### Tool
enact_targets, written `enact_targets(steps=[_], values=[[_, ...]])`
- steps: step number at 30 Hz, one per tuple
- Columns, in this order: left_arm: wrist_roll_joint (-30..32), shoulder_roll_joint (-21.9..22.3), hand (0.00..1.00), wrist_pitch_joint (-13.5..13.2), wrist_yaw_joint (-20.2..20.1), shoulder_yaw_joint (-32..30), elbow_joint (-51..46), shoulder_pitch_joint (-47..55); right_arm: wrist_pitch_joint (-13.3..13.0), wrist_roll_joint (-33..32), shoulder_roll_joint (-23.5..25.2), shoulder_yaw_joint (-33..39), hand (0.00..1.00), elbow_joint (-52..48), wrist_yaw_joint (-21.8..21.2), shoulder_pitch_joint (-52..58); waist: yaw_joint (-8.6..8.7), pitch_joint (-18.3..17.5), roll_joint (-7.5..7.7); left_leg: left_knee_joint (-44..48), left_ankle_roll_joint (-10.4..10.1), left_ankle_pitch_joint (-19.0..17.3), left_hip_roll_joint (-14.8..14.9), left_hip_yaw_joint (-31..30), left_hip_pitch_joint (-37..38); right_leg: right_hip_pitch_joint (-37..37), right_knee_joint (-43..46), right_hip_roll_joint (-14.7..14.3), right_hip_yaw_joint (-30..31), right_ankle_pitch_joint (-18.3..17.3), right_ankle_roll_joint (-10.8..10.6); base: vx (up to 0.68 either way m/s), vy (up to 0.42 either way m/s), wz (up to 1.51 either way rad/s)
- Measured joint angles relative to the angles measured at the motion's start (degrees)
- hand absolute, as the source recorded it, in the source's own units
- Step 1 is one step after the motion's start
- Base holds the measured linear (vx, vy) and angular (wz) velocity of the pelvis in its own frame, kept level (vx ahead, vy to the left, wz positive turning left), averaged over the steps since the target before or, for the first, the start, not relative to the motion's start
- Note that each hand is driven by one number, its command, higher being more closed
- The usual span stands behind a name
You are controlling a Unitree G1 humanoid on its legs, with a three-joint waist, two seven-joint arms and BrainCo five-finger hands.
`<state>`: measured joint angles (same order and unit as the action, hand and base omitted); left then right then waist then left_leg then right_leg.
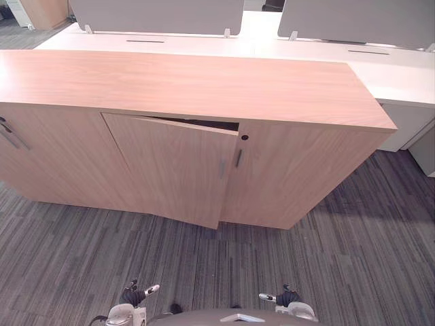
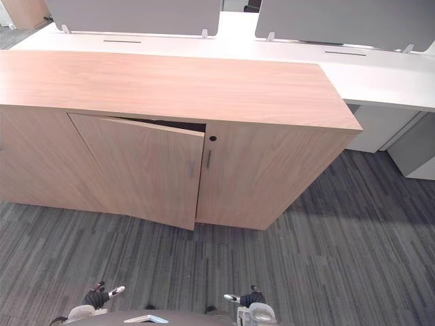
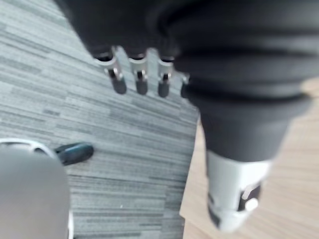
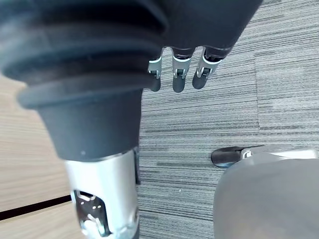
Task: Walk over to the cabinet, pick up the folder, carry it to the office cabinet, place the folder inside the office cabinet, then close the office cabinet door
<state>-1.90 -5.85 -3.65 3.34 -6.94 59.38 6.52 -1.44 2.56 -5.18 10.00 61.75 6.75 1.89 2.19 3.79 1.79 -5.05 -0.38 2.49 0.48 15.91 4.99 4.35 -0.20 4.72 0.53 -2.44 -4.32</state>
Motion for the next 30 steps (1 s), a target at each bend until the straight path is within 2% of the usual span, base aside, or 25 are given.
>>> enact_targets(steps=[14, 30], values=[[1.01, 0.48, 0.0, 0.15, -0.43, -0.81, 1.4, -0.93, 0.65, -0.21, -0.01, 2.5, 0.0, 0.24, -0.06, -0.56, -0.07, 0.6, -1.01, 0.01, -0.28, -0.66, 0.01, 0.64, 0.03, -0.06, -0.48, -0.02, 0.48, 0.0, -0.01, 0.0, -0.003, -0.01], [1.01, 0.47, 0.0, 0.17, -0.42, -0.83, 2.02, -1.31, 0.69, -0.56, 0.15, 3.71, 0.0, 2.17, -0.2, -2.02, -0.21, 0.61, -1.13, 0.01, -0.33, -0.69, 0.01, 0.62, 0.24, 0.09, -0.44, 0.0, 0.28, 0.0, -0.02, 0.0, -0.006, 0.0]])
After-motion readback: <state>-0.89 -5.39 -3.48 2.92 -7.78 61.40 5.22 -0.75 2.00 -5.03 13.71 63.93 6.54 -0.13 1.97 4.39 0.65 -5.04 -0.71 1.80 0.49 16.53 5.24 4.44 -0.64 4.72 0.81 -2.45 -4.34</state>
